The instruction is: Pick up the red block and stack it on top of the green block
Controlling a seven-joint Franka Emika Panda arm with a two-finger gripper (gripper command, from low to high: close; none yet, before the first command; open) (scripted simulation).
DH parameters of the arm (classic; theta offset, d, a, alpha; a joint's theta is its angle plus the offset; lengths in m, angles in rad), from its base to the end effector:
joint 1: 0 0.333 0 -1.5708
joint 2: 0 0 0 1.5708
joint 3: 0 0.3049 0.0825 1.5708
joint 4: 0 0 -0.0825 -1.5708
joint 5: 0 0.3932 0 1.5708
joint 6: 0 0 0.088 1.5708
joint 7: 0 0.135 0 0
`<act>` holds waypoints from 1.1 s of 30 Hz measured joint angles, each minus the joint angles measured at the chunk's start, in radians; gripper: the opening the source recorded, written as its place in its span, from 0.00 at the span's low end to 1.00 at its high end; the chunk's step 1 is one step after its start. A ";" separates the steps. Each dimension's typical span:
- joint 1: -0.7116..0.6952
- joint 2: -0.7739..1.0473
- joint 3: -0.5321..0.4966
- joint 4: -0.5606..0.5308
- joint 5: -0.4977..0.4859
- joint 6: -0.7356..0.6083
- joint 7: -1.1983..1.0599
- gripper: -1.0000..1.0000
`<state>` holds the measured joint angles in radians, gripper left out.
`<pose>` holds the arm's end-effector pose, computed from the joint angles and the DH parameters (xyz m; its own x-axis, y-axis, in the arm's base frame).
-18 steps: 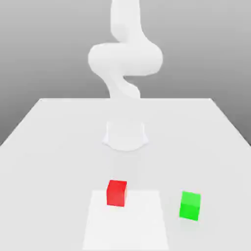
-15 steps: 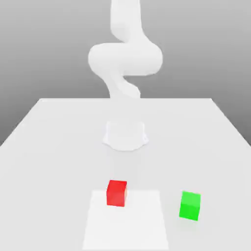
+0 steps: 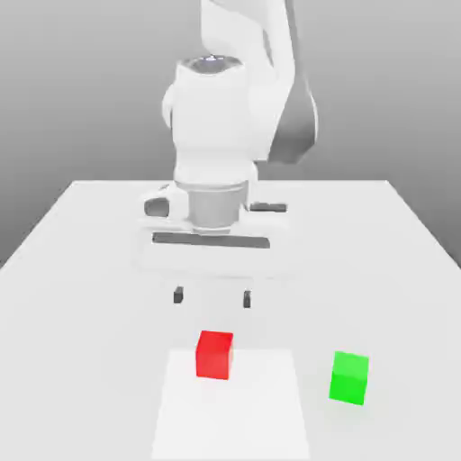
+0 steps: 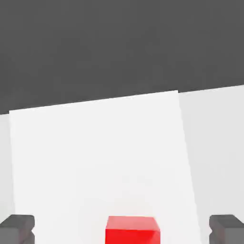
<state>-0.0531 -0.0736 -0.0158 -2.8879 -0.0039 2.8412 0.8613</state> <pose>0.3552 -0.0241 0.1647 0.6004 -0.7995 0.0176 -0.7992 -0.6007 -0.0203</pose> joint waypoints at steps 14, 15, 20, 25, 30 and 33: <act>-0.013 0.259 0.013 0.015 0.008 0.217 -0.003 0.00; -0.013 0.235 0.013 0.012 0.007 0.196 -0.002 0.00; -0.009 0.065 0.008 -0.012 0.004 0.051 0.000 0.00; 0.083 -0.003 0.055 0.034 0.005 -0.064 -0.118 0.00; 0.257 0.016 0.138 0.135 0.014 -0.146 -0.331 0.00; 0.345 0.043 0.167 0.189 0.013 -0.173 -0.437 0.00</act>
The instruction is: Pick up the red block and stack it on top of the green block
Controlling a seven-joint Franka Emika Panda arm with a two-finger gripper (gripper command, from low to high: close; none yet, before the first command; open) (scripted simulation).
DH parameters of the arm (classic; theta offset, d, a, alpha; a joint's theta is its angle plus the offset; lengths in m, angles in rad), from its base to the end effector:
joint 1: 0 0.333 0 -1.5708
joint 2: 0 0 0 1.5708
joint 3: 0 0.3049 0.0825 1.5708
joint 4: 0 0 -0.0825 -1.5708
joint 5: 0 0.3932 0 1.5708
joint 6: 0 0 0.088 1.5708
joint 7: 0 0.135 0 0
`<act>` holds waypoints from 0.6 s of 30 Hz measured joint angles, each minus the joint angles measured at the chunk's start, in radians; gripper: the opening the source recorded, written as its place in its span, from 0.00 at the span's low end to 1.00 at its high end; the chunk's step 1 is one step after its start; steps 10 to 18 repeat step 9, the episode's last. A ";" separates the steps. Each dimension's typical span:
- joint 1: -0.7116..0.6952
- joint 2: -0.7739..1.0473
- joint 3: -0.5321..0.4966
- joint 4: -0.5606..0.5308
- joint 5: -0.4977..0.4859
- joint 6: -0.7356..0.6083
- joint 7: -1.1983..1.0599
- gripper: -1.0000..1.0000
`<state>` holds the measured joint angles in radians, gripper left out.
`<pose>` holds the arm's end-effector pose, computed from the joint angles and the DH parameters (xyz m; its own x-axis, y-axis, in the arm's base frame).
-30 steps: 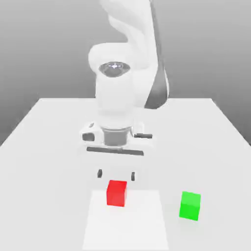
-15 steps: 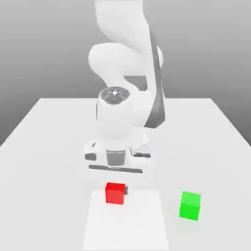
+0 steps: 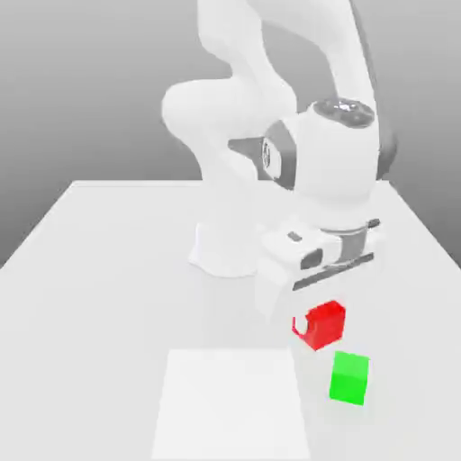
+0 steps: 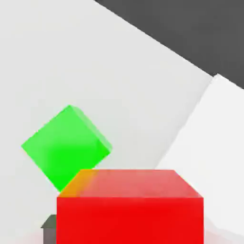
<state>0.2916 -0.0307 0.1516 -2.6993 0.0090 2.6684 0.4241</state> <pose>0.3740 0.1766 0.1927 0.9999 0.0110 -0.0003 0.0110 -0.9999 0.0007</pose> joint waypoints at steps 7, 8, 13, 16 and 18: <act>0.020 0.187 -0.033 0.020 -0.071 0.165 0.028 1.00; 0.020 0.187 -0.033 0.020 -0.071 0.165 0.028 1.00; 0.020 0.187 -0.033 0.020 -0.071 0.165 0.028 1.00; 0.020 0.187 -0.033 0.020 -0.071 0.165 0.028 1.00; 0.020 0.187 -0.033 0.020 -0.071 0.165 0.028 1.00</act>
